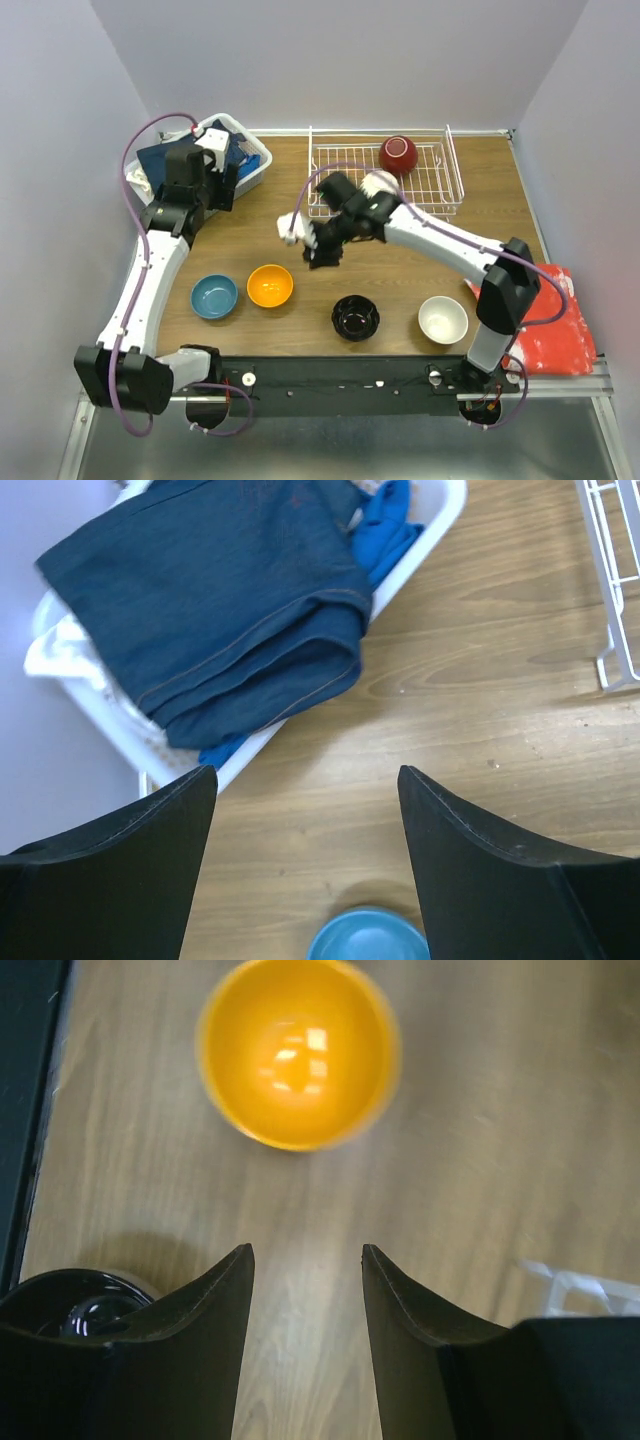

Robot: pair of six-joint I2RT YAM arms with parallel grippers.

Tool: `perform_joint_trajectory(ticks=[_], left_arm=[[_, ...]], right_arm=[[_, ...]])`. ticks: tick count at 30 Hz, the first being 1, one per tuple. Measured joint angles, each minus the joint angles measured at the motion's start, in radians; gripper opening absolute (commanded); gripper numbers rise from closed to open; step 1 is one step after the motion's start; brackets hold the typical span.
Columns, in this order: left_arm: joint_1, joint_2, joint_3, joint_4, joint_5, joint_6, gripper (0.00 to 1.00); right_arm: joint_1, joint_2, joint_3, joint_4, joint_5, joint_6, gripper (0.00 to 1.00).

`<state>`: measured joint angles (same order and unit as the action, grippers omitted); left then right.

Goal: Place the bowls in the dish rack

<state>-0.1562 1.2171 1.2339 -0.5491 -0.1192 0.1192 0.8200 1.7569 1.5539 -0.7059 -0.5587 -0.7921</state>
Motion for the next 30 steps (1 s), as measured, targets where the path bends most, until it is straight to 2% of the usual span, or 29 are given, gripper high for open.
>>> perform_joint_trajectory(ticks=[4,7,14,21,30], left_arm=[[0.057,-0.105,-0.029,-0.026,0.000,-0.026,0.88],[0.089,-0.164,-0.030,-0.029,0.001,-0.052,0.88],[0.196,-0.212,-0.030,-0.060,0.024,-0.118,0.89],[0.229,-0.224,-0.030,-0.082,0.071,-0.158,0.88],[0.248,-0.223,-0.030,-0.081,0.101,-0.178,0.88]], right_arm=[[0.150,0.044,-0.056,-0.018,0.057,-0.134,0.55],[0.204,0.048,-0.110,-0.002,0.079,-0.188,0.55],[0.235,0.057,-0.149,0.106,0.125,-0.238,0.54],[0.271,0.113,-0.146,0.164,0.131,-0.254,0.51],[0.280,0.167,-0.132,0.172,0.132,-0.278,0.34]])
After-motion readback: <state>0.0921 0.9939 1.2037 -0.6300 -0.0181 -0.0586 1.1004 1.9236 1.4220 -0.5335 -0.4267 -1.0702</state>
